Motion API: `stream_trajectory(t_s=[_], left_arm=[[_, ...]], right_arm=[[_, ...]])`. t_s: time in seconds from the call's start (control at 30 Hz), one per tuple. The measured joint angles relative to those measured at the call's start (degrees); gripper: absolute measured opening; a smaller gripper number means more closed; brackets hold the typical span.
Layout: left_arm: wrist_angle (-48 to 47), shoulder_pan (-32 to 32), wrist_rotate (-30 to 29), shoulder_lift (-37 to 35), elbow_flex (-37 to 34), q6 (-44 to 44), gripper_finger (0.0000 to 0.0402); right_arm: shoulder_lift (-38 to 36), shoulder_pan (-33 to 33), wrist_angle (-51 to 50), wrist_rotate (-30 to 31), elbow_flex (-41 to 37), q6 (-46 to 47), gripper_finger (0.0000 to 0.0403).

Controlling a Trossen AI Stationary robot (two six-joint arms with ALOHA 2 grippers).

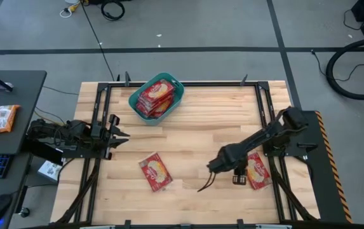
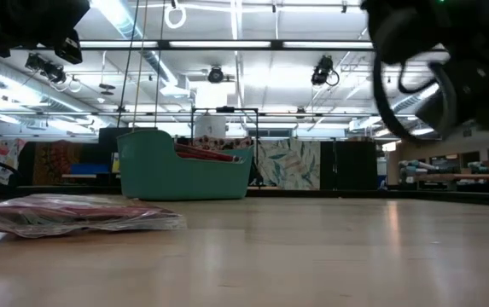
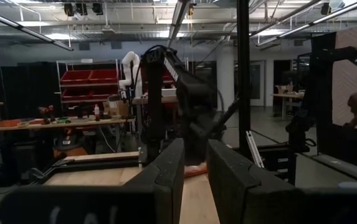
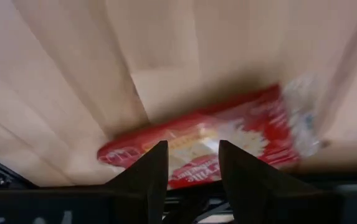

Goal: Sort popcorn bags into baskets
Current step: Put the red popcorn bag into the green bin

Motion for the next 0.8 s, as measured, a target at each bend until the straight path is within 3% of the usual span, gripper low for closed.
stream_trajectory(t_s=[0.2, 0.43, 0.53, 0.63, 0.7, 0.8], left_arm=[[0.1, 0.0, 0.0, 0.0, 0.0, 0.03, 0.0073], [0.53, 0.0, 0.0, 0.0, 0.0, 0.07, 0.0073], [0.76, 0.0, 0.0, 0.0, 0.0, 0.07, 0.0073], [0.89, 0.01, -0.01, 0.0, 0.0, 0.07, 0.0073], [0.91, 0.02, 0.0, 0.0, 0.0, 0.04, 0.0073], [0.9, 0.0, 0.0, 0.0, 0.0, -0.04, 0.0073]], right_arm=[[-0.25, -0.22, 3.1, -5.12, -9.72, 4.22, 0.0145], [-0.29, -3.67, 12.01, -4.03, -12.97, 4.25, 0.0145], [-0.49, -5.81, 12.51, 6.43, -9.43, 2.85, 0.0144], [-0.43, -6.99, 13.2, 25.96, -4.22, 1.52, 0.0142], [-0.2, -7.26, 14.17, 35.4, 0.11, 0.02, 0.014], [-0.43, -7.23, 14.04, 41.93, 6.54, -4.13, 0.0138]])
